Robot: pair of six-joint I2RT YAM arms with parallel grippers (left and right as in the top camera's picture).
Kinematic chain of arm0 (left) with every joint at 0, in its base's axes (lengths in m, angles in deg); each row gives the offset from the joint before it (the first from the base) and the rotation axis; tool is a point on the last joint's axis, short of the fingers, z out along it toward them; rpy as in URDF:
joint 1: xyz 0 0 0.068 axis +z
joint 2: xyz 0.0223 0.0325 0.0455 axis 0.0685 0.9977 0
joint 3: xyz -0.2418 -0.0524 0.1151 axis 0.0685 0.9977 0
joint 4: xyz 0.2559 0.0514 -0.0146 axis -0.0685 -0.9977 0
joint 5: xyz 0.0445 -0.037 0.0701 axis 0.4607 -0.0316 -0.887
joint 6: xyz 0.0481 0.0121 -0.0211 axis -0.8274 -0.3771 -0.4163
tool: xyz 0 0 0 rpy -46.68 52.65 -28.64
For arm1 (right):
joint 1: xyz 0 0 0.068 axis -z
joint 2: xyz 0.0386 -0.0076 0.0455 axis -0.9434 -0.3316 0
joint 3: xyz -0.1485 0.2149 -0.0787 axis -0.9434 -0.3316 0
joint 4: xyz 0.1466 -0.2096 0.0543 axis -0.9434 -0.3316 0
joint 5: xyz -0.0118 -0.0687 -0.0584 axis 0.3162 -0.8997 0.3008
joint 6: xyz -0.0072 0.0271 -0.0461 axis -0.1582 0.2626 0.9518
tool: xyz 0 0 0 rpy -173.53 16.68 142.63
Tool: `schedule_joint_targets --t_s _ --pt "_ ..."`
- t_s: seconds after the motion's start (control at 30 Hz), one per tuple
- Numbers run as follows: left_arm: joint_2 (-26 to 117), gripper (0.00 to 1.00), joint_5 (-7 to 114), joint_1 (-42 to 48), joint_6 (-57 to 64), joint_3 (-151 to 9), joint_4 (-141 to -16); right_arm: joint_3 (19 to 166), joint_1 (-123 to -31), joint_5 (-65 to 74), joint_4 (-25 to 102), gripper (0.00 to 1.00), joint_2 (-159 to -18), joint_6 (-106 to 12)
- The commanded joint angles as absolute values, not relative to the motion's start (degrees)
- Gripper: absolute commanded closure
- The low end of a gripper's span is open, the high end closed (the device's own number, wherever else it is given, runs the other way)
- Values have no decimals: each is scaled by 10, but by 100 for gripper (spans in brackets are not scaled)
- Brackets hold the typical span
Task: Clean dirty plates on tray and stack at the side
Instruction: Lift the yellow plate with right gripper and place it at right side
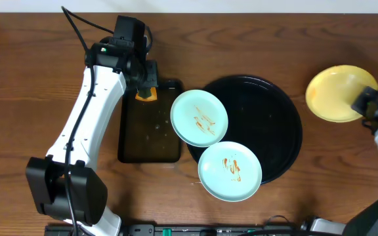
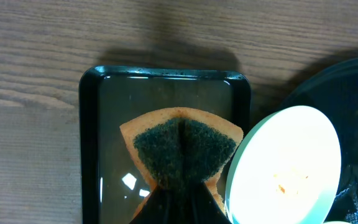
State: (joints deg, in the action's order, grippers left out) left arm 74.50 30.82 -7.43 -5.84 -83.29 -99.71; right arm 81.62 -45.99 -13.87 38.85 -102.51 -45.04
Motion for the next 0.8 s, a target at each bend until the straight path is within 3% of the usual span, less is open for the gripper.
schedule_joint_targets --t_s 0.0,0.3,0.5,0.67,0.77 --pt "740 93 303 -74 -55 -840 -999 826 -409 -76 388 99 -1057 -486" --pt "740 92 303 -74 -55 -840 -999 826 -370 -58 390 97 -1108 -489" --pt "740 92 303 -74 -55 -840 -999 826 -372 63 397 69 -1108 -446" --pt "740 93 303 -74 -55 -840 -999 826 -397 248 416 56 -1108 -377" --pt "740 93 303 -74 -55 -840 -998 826 -435 335 412 53 -1108 -339"
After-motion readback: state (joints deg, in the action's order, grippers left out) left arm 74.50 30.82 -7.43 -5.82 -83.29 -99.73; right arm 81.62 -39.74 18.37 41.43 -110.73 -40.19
